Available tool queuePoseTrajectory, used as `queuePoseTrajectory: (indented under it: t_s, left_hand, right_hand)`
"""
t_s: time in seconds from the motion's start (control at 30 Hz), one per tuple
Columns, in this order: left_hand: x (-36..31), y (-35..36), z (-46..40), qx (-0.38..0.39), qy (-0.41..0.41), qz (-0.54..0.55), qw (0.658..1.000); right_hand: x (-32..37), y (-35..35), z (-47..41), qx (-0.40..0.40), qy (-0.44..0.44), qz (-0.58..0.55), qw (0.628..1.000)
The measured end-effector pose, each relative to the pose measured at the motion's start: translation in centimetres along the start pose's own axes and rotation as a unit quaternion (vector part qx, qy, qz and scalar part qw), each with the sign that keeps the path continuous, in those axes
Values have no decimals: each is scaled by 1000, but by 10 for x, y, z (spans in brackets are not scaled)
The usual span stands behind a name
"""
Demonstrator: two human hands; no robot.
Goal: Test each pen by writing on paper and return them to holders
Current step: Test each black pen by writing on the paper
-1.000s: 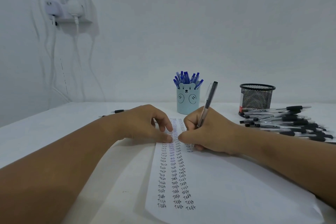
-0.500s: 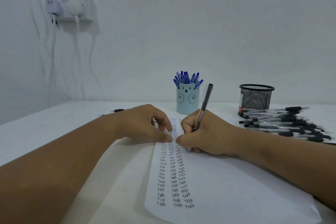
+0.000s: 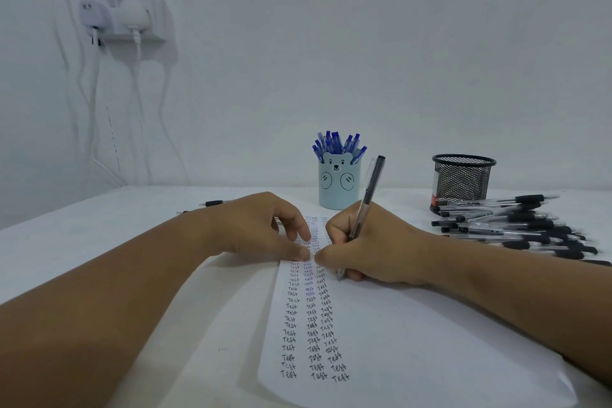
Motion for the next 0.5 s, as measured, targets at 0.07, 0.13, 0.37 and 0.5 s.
queuePoseTrajectory:
  t_s: [0.07,0.13,0.37,0.5]
  left_hand:
    - [0,0,0,1,0,-2,1000]
    - [0,0,0,2,1,-4,1000]
    - [1,0,-1,2,1,-1,1000]
    - [-1,0,-1,2,4,-2,1000]
  right_hand:
    - [1,0,0,2,-2,6,1000]
    - [2,0,0,0,-8,14,1000]
    - [-1,-2,-3,-9,-10,3,1000]
    - [-5,-2,-4,-3,-4,-13,1000]
Point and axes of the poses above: each hand's wrist, its own z-axis away from the middle knuckle, its own y-axis out of the palm, x = y × z, the point moved 8 cm from there along -z, towards the middle knuckle, and after that the axes turned 8 degrees about -x, right-handed, at the moved point
